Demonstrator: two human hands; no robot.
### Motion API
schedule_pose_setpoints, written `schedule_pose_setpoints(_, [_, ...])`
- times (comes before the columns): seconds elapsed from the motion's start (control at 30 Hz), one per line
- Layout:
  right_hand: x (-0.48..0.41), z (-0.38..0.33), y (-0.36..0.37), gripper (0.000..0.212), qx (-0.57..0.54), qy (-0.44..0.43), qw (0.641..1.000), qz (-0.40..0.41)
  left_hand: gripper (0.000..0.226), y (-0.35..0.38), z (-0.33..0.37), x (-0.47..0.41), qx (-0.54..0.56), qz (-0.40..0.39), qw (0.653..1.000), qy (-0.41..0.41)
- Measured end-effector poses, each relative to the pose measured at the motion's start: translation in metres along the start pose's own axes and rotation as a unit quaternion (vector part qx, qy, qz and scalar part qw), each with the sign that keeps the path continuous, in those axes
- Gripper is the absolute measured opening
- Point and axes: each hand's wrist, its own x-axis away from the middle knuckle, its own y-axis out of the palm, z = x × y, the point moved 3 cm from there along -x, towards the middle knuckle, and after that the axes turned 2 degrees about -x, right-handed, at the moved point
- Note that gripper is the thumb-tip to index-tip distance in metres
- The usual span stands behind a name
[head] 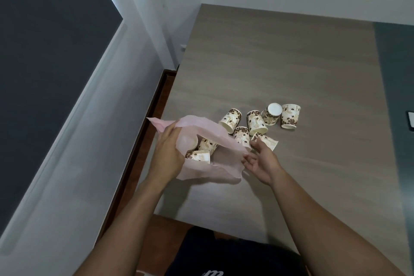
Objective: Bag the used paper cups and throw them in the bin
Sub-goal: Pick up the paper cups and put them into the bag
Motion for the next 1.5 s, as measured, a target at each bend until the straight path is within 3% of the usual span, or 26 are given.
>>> schedule_pose_setpoints(0.2, [-0.005, -0.001, 0.015, 0.042, -0.031, -0.026, 0.998, 0.048, 0.096, -0.002, -0.018, 0.012, -0.021, -0.087, 0.996, 0.017])
schedule_pose_setpoints(0.43, [0.006, -0.013, 0.011, 0.034, 0.020, -0.155, 0.981, 0.116, 0.086, -0.006, -0.017, 0.009, -0.043, -0.076, 0.996, 0.024])
schedule_pose_setpoints(0.57, [0.030, -0.024, 0.020, 0.026, -0.056, -0.204, 0.977, -0.004, 0.080, -0.008, -0.009, 0.001, -0.006, -0.064, 0.998, 0.025])
schedule_pose_setpoints(0.7, [0.059, -0.014, 0.035, 0.031, 0.099, -0.198, 0.970, -0.099, 0.081, -0.009, -0.006, -0.004, 0.031, -0.098, 0.994, 0.024])
schedule_pose_setpoints(0.83, [0.069, 0.013, 0.046, 0.027, 0.278, -0.215, 0.930, -0.102, 0.099, -0.015, 0.005, 0.000, 0.060, -0.166, 0.984, 0.035])
schedule_pose_setpoints(0.97, [0.063, 0.046, 0.069, 0.022, 0.436, -0.276, 0.850, -0.112, 0.105, -0.022, 0.015, 0.007, 0.068, -0.194, 0.977, 0.054])
schedule_pose_setpoints(1.13, [0.064, 0.075, 0.107, 0.025, 0.533, -0.324, 0.766, -0.157, 0.097, -0.018, 0.026, 0.014, 0.080, -0.219, 0.969, 0.085])
schedule_pose_setpoints(1.2, [0.061, 0.081, 0.110, 0.024, 0.545, -0.334, 0.752, -0.162, 0.092, -0.017, 0.028, 0.015, 0.083, -0.213, 0.970, 0.079])
schedule_pose_setpoints(1.27, [0.060, 0.078, 0.100, 0.026, 0.496, -0.316, 0.799, -0.122, 0.091, -0.018, 0.027, 0.015, 0.076, -0.196, 0.975, 0.068])
schedule_pose_setpoints(1.33, [0.059, 0.069, 0.078, 0.034, 0.429, -0.302, 0.851, -0.032, 0.090, -0.019, 0.023, 0.014, 0.059, -0.174, 0.981, 0.065])
schedule_pose_setpoints(1.43, [0.057, 0.057, 0.024, 0.033, 0.385, -0.312, 0.847, 0.191, 0.086, -0.017, 0.009, 0.010, 0.007, -0.140, 0.989, 0.053])
schedule_pose_setpoints(1.5, [0.053, 0.050, -0.010, 0.036, 0.351, -0.285, 0.845, 0.286, 0.080, -0.015, 0.000, 0.009, -0.020, -0.121, 0.991, 0.047])
